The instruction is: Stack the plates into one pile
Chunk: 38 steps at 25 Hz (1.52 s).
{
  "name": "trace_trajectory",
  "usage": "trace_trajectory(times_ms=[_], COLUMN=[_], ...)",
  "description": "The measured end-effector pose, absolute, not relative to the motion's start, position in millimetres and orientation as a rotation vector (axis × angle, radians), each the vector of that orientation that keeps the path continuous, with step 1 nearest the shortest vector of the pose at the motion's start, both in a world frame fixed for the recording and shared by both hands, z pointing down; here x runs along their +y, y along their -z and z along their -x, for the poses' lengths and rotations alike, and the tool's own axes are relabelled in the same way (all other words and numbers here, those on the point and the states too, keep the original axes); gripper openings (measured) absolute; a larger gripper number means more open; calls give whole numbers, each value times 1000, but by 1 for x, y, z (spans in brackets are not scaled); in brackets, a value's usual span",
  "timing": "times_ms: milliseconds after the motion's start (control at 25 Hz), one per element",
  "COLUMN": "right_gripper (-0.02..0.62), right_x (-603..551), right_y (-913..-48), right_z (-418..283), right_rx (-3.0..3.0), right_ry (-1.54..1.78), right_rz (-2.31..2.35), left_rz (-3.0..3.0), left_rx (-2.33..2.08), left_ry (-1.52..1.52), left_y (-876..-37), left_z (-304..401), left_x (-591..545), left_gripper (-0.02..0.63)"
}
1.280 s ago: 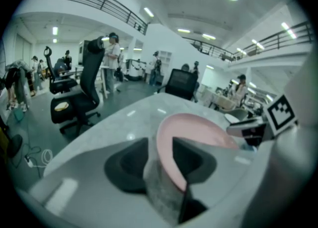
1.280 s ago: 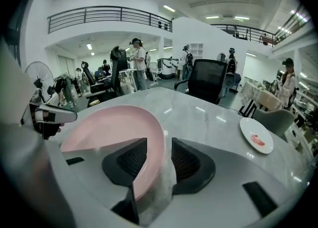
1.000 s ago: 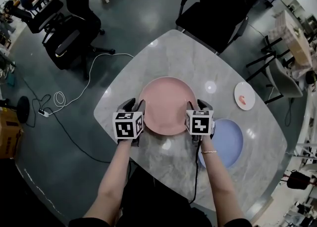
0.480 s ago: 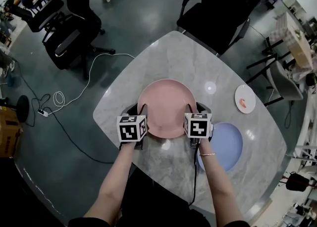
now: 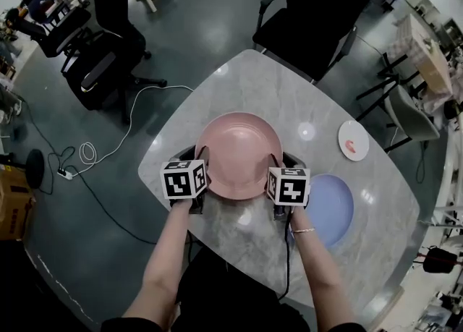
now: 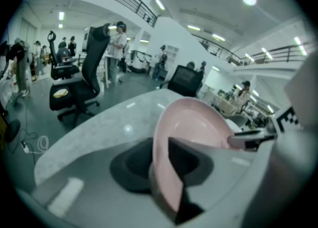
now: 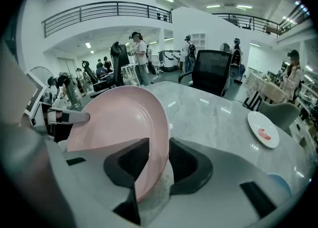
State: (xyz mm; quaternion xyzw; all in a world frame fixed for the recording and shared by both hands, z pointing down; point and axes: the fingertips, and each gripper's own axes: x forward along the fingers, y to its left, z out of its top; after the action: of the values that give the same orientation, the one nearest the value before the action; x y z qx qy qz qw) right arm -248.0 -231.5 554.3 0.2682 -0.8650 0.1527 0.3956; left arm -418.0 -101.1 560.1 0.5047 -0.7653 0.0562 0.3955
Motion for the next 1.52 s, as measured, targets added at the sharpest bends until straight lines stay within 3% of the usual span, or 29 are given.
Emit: trace_trajectory(times_ms=[480, 1200, 1520], right_gripper=[118, 110, 106], right_x=[-222, -218, -208], right_y=[-498, -491, -518], right_z=[193, -58, -108], right_rx=[-2254, -1995, -1898], right_ry=[-458, -673, -744], right_rz=[-893, -1476, -1540], left_rz=[-1498, -1969, -2016], left_rx=[-1902, -1454, -1363], left_ry=[-170, -396, -509], left_y=[-506, -501, -524], left_z=[388, 157, 105], left_x=[-131, -237, -243], left_gripper=[98, 98, 98])
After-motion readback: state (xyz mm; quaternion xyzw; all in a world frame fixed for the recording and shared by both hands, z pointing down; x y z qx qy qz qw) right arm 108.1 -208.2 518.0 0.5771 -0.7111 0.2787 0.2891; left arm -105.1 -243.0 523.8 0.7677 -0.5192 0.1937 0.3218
